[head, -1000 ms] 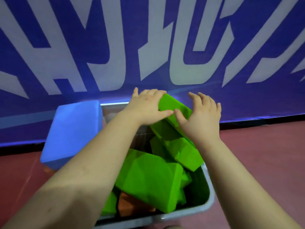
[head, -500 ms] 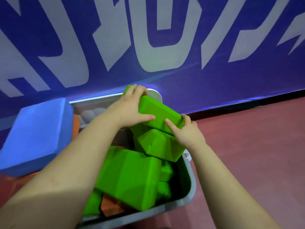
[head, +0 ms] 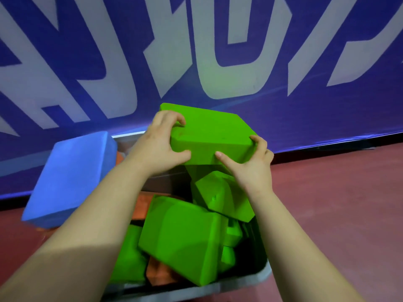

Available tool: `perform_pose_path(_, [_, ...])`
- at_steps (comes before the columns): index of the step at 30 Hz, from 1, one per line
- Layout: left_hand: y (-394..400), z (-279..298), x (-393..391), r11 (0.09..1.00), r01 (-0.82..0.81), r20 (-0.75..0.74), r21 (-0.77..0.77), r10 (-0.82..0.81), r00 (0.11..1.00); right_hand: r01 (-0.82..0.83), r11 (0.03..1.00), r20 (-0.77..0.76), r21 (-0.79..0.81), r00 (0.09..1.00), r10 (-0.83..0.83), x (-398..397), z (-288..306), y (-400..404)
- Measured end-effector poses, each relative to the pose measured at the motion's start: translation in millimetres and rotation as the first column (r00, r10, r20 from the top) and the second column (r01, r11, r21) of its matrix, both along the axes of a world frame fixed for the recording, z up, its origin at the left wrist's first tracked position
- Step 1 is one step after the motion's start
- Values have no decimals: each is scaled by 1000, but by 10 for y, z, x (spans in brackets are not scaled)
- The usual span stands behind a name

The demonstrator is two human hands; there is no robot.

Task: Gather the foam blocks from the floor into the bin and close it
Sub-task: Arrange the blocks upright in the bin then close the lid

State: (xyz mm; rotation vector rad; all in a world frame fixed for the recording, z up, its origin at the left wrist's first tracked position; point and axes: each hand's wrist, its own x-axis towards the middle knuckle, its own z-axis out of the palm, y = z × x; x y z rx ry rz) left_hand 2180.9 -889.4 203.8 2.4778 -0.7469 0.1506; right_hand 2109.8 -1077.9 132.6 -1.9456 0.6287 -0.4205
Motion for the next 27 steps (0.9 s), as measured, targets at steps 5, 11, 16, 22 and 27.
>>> perform_pose_path(5, [620, 325, -8, 998, -41, 90, -48, 46, 995, -10, 998, 123, -70, 992, 18, 164, 289, 537])
perform_pose_path(11, [1781, 408, -74, 967, -221, 132, -126, 237, 962, -158, 970, 247, -186, 948, 202, 426, 477, 1582])
perform_pose_path(16, [2536, 182, -151, 888, -404, 104, -218, 432, 896, -264, 930, 229, -254, 918, 323, 525, 465, 2355])
perform_pose_path(22, [2757, -188, -149, 891, -420, -78, -170, 413, 908, -317, 898, 130, -306, 920, 369, 523, 309, 2555])
perform_pose_path(27, [2750, -236, -146, 885, -459, -109, -85, 449, 887, -331, 875, 74, -354, 922, 379, 467, 200, 2509])
